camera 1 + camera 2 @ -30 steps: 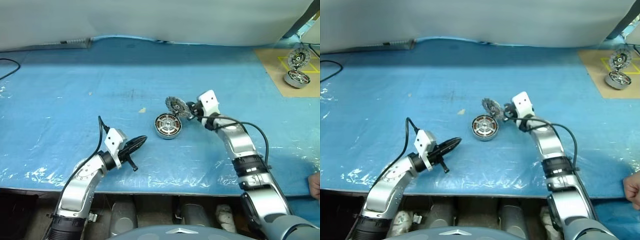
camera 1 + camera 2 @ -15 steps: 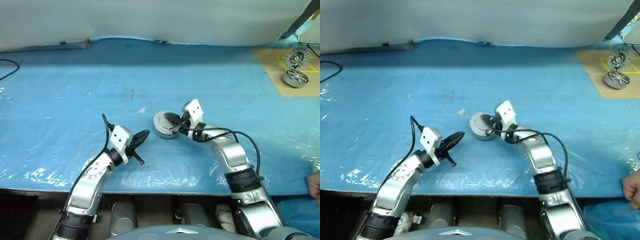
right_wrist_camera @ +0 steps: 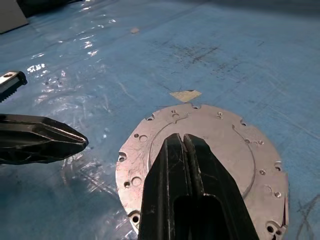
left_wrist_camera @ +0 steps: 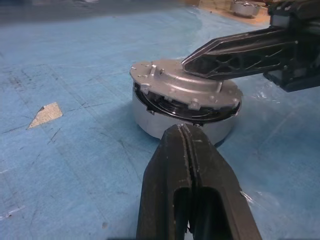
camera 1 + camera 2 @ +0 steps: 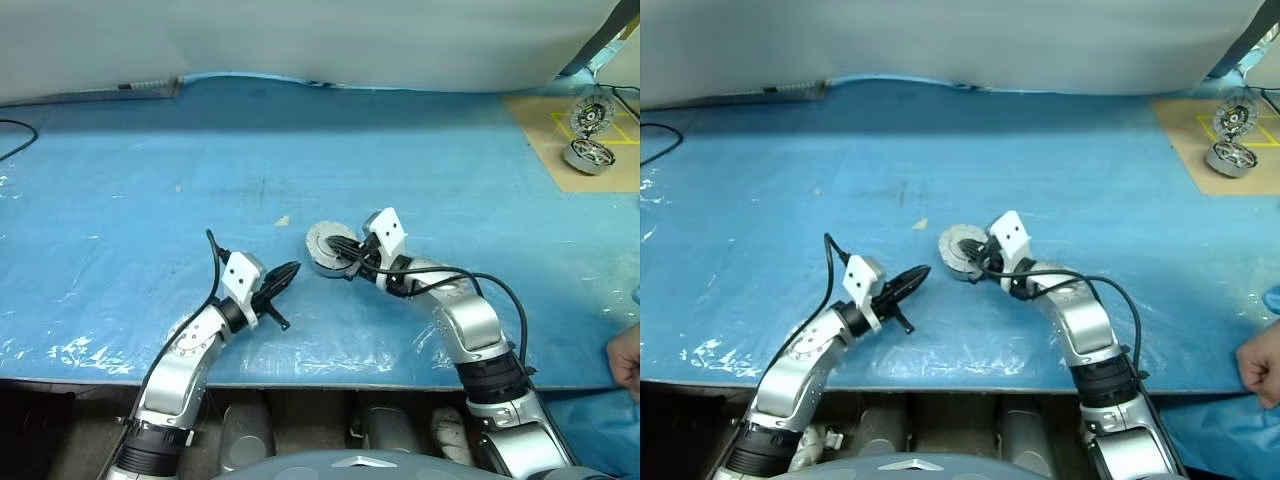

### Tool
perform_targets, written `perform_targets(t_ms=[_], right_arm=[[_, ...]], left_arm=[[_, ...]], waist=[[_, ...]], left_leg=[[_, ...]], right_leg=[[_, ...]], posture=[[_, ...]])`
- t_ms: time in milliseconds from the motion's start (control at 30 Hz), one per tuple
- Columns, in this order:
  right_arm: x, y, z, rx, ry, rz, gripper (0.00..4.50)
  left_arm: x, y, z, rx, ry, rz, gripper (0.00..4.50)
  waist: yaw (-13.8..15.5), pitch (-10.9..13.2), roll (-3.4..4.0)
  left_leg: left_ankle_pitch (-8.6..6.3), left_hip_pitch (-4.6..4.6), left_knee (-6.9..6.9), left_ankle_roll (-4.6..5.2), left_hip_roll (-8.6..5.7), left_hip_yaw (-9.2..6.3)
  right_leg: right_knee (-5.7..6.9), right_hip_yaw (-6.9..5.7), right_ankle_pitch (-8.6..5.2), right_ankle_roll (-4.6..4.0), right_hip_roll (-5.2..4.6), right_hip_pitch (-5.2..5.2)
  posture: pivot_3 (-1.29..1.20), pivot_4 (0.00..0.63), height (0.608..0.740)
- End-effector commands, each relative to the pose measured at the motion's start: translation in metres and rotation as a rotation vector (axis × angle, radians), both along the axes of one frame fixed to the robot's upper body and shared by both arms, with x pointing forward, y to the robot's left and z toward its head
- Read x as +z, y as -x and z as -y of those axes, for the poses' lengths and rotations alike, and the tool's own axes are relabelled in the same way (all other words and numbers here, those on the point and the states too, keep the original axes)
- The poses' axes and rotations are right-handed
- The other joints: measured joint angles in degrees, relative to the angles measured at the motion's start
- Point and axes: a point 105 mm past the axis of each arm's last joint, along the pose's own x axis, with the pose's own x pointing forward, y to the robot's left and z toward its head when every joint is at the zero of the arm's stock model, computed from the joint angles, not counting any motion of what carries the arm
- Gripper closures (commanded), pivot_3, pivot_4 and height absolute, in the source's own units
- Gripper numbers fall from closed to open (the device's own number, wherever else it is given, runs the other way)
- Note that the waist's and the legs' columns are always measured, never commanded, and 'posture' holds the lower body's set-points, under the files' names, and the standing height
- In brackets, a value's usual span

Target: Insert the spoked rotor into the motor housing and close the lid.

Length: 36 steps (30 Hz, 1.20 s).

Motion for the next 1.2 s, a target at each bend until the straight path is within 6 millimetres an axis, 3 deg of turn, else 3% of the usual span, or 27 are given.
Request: perform_targets(t_ms=[33,167,267,633,900,1200], right_arm=[[0.023,0.010,0.002,0.010,-0.031,0.066,4.50],[0.016,0.013,0.012,-0.041,0.060,0.072,4.50],[0.013,0.013,0.015,-0.069,0.062,0.059,3.90],[0.020,0.014,0.016,-0.097,0.038,0.071,0.09],[0.026,0.030,0.026,-0.066,0.008,0.070,0.04],[0.027,0.031,0.029,-0.068,0.003,0.070,0.04]], left_arm=[[0.006,0.002,0.001,0.001,0.022,0.030,4.46],[0.004,0.001,0.000,0.006,0.026,0.027,4.46],[0.001,0.001,-0.001,0.008,0.025,0.025,4.50],[-0.006,0.003,-0.004,0.011,0.017,0.020,4.50],[-0.010,0.001,-0.004,0.006,0.016,0.019,4.50],[-0.008,0.002,-0.001,-0.010,0.016,0.020,4.50]], waist=[[0.04,0.00,0.00],[0.15,-0.01,0.00],[0.11,-0.01,0.00],[0.12,-0.01,0.01],[0.14,-0.03,0.04],[0.13,-0.13,0.14]], left_leg=[[0.00,0.00,0.00,0.00,0.00,0.00],[0.00,0.01,0.00,0.00,0.00,0.00],[0.00,0.00,0.01,0.00,-0.02,0.00],[0.00,0.00,0.00,0.00,-0.02,0.00],[0.00,-0.01,-0.01,0.00,-0.01,0.00],[0.00,-0.01,0.00,0.00,-0.02,0.00]], right_leg=[[0.00,0.00,0.00,0.00,0.00,0.00],[0.00,0.01,0.00,0.01,0.00,0.01],[-0.01,0.02,0.00,0.01,0.00,0.01],[0.00,0.02,0.00,0.02,0.00,0.01],[-0.01,0.02,0.00,0.02,0.00,0.01],[0.00,0.04,0.00,0.03,0.00,0.07]], posture=[[0.00,0.150,0.740],[0.00,0.150,0.740],[0.00,0.150,0.740],[0.00,0.150,0.740],[0.00,0.150,0.740],[0.00,0.150,0.740]])
